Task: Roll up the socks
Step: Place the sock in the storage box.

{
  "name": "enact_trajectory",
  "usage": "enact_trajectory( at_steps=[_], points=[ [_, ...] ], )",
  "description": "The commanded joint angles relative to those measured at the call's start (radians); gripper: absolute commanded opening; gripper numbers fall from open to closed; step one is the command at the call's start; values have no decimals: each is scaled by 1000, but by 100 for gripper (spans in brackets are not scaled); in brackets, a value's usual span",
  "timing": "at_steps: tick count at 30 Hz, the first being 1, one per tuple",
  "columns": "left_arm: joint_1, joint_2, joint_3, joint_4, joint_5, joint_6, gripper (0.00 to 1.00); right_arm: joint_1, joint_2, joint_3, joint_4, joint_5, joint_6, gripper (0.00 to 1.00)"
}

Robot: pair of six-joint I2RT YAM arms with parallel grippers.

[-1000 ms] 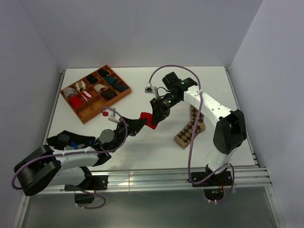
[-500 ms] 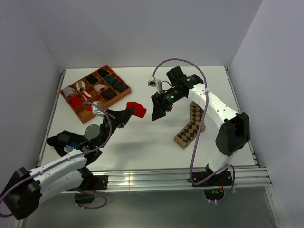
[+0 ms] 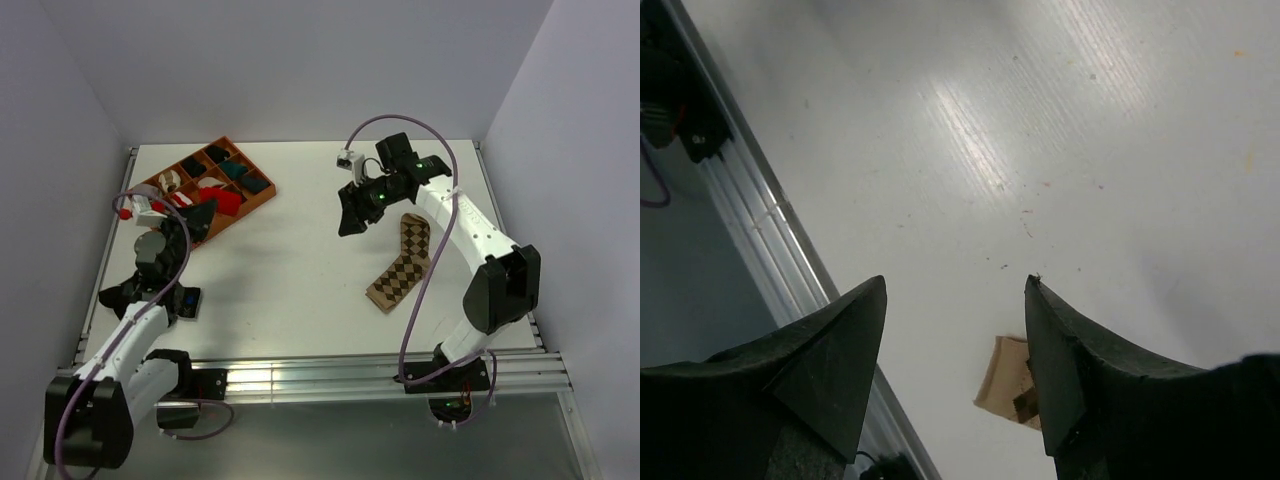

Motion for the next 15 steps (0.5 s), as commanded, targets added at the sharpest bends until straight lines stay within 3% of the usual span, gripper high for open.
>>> enact_trajectory(
  at_steps=[1, 7, 15],
  points=[
    [144, 75, 33, 120, 176, 52, 0, -9, -77, -38, 58, 54, -37, 65],
    [356, 324, 23, 418, 369, -7, 0, -19, -139, -124, 93, 106, -99, 65],
    [395, 634, 69, 613, 374, -70, 0, -20, -191, -186, 113, 126, -160, 65]
  ],
)
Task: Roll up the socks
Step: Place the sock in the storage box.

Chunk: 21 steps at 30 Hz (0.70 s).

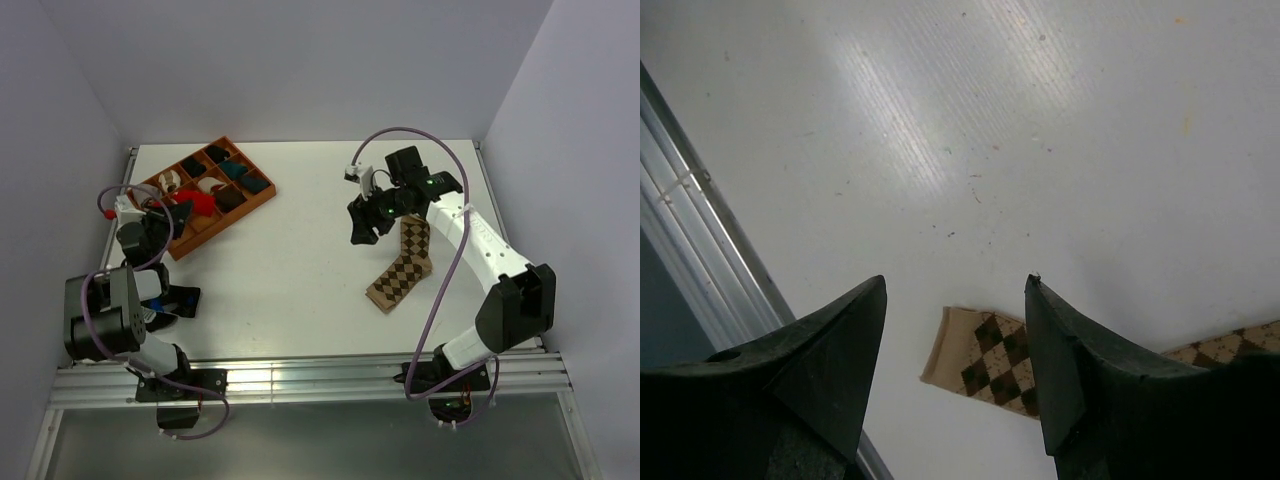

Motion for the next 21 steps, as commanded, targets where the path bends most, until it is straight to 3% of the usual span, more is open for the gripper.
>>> enact_trajectory(
  at_steps=[1, 11, 21],
  points=[
    [3, 70, 39, 203, 35, -43, 0, -8, -55, -21, 47, 18, -49, 65],
    [1, 289, 62, 329, 16, -111, 0, -8, -91, -81, 75, 39, -86, 64],
    [0, 380, 78, 332, -33, -134, 0, -8, -94, -110, 84, 42, -106, 64]
  ],
)
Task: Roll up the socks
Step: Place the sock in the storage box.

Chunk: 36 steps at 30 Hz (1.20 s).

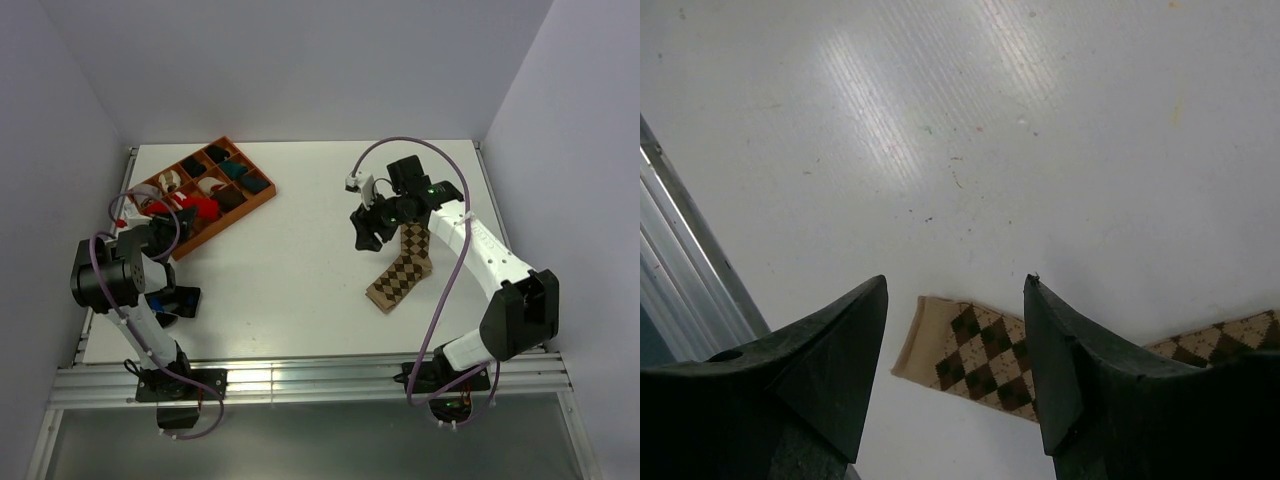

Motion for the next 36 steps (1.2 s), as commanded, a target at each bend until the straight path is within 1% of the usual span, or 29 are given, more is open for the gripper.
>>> enact_trajectory(
  at_steps=[1, 6, 10, 13, 14, 17, 20, 21, 23, 24, 27, 28, 30, 31, 34, 36],
  points=[
    [1, 22, 27, 61, -32, -6, 0, -8, -42, -14, 35, 6, -22, 64],
    [1, 37, 48, 12, -43, 6, 0, -8, -36, -17, 35, 9, -33, 64],
    [-8, 37, 61, -65, -64, 10, 0, -8, -29, -13, 25, 14, -36, 63],
    [-25, 19, 81, -190, -100, 10, 0, -8, -25, -10, 19, 17, -36, 63],
    [-37, 13, 109, -306, -127, 26, 0, -8, -24, -10, 18, 20, -36, 63],
    [-71, -13, 156, -492, -176, 52, 0, -8, -24, -8, 13, 23, -36, 63],
    [-98, -32, 192, -594, -229, 49, 0, -8, -29, -13, 10, 37, -38, 63],
    [-103, -35, 205, -681, -256, 44, 0, -8, -29, -13, 9, 40, -39, 63],
    [-120, -47, 235, -747, -281, 43, 0, -8, -29, -16, 2, 44, -41, 63],
    [-126, -52, 252, -831, -307, 43, 0, -8, -27, -14, -4, 47, -42, 63],
    [-145, -64, 318, -953, -336, 46, 0, -8, -24, -11, -13, 54, -44, 63],
    [-148, -67, 337, -1044, -351, 44, 0, -6, -22, -11, -14, 57, -45, 63],
    [-154, -64, 392, -1120, -358, 55, 0, -6, -21, -8, -21, 58, -44, 63],
    [-157, -61, 409, -1190, -361, 60, 0, -6, -19, -7, -24, 60, -42, 63],
    [-165, -41, 459, -1298, -364, 75, 0, -8, -13, -3, -28, 67, -39, 63],
    [-165, -29, 481, -1326, -362, 87, 0, -8, -7, -2, -30, 73, -38, 63]
  ],
)
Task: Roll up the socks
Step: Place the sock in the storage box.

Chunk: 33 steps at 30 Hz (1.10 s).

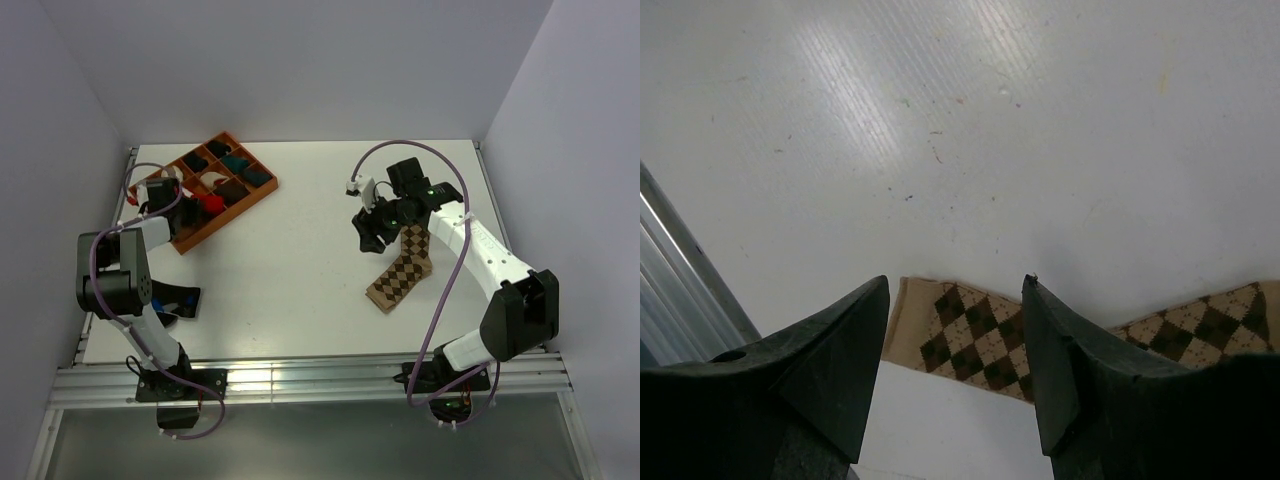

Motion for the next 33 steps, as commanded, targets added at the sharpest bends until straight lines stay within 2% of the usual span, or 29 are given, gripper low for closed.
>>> enact_trajectory(
  at_steps=[1, 11, 16, 17, 20, 25, 33],
  points=[
    [-17, 44, 19, -276, -31, 50, 0, -8, -3, 13, -11, 17, -6, 63],
    [-22, 67, 45, -403, -71, 85, 0, -6, 16, 11, -15, 43, 0, 63],
    [-38, 130, 191, -573, -155, 105, 0, -8, 24, 17, -24, 56, 2, 63],
    [-41, 139, 212, -603, -167, 103, 3, -8, 28, 20, -24, 59, 3, 63],
    [-54, 138, 260, -649, -207, 91, 21, -8, 34, 31, -34, 62, 5, 62],
    [-63, 124, 332, -699, -230, 90, 41, -8, 39, 43, -42, 68, 7, 63],
    [-84, 112, 453, -768, -262, 111, 55, -8, 65, 68, -64, 65, 5, 62]
  ],
)
